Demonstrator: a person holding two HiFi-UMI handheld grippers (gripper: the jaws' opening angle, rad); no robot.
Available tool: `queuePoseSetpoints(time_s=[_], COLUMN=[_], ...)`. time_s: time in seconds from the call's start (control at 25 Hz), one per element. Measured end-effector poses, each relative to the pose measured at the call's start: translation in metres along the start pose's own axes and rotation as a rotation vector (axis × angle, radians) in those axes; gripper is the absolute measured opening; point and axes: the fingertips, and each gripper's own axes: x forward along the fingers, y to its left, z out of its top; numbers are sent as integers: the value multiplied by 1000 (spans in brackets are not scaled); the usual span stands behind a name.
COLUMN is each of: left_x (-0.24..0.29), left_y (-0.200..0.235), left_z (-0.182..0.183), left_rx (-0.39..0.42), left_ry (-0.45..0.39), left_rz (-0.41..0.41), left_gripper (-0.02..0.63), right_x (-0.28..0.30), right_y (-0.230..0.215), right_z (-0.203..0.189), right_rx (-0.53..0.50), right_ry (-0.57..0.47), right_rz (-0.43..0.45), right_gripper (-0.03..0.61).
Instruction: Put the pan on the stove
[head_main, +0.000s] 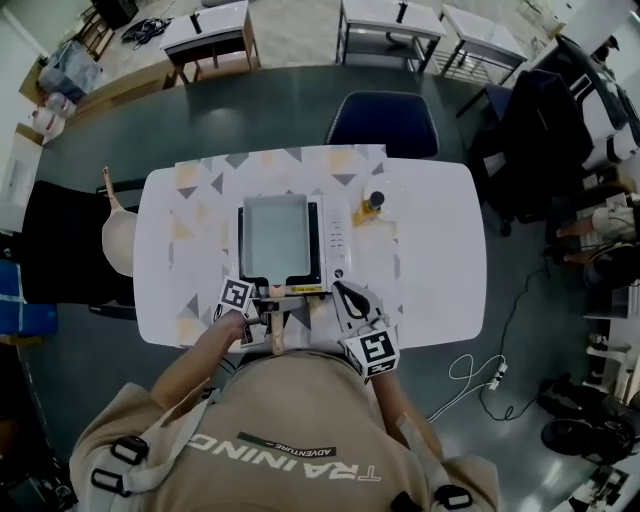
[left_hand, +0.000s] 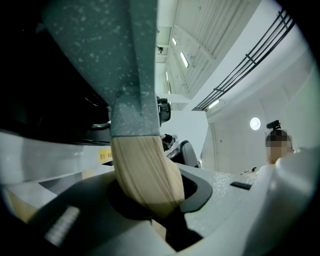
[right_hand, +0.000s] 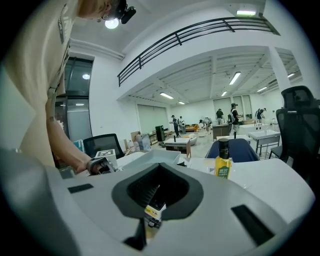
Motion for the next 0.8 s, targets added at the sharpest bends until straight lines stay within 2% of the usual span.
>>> queuePoseSetpoints(time_s=[0.36, 0.8], left_x=[1, 1], left_y=[-2, -7], left_z=[1, 3], left_rx=[3, -11], left_ry=[3, -25], left_rz=[-4, -46], left_gripper=[80, 77], right_x=[1, -10], right_y=[3, 5], right_z=[1, -4], right_rx=[-49, -25], right_ry=[-60, -82], right_rz=[41, 34], right_gripper=[3, 4])
